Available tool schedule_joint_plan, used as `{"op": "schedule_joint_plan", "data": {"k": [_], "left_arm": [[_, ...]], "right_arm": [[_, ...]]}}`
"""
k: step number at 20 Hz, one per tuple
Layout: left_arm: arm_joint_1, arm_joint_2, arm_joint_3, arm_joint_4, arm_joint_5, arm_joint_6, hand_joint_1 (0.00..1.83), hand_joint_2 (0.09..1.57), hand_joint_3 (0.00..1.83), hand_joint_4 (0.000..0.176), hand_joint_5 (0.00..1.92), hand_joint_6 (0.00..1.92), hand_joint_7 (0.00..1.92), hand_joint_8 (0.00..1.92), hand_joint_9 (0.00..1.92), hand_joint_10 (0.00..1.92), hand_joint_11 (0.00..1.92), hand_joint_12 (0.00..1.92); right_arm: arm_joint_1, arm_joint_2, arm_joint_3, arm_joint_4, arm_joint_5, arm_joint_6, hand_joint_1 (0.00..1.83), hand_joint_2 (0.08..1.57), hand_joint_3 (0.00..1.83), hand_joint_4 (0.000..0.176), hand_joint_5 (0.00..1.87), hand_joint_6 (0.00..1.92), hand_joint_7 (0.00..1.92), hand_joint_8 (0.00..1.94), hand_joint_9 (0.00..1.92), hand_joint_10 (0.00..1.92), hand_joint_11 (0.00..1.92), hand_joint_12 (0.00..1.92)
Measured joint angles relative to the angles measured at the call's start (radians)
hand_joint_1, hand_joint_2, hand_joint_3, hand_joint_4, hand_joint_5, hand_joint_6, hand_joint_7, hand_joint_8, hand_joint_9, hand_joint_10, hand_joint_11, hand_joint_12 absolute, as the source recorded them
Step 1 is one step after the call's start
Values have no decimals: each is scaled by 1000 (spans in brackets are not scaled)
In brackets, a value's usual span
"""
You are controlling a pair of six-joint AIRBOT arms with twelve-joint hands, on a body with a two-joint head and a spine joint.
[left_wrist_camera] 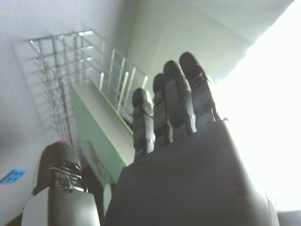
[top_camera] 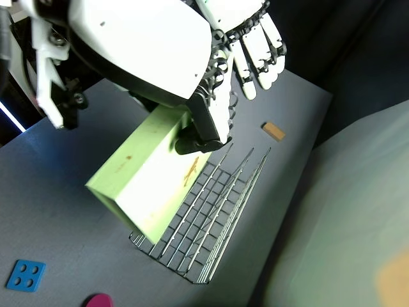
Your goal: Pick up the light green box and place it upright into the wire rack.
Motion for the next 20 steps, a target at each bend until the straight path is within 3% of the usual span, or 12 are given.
{"op": "schedule_joint_plan", "data": {"k": [20], "left_arm": [[0,0,0,-1,39,12,209,1113,0,78,244,0,215,0,250,1,0,630]], "right_arm": [[-146,-60,138,-66,56,76,1354,1188,0,0,772,1076,838,1246,808,1480,754,1490]]}}
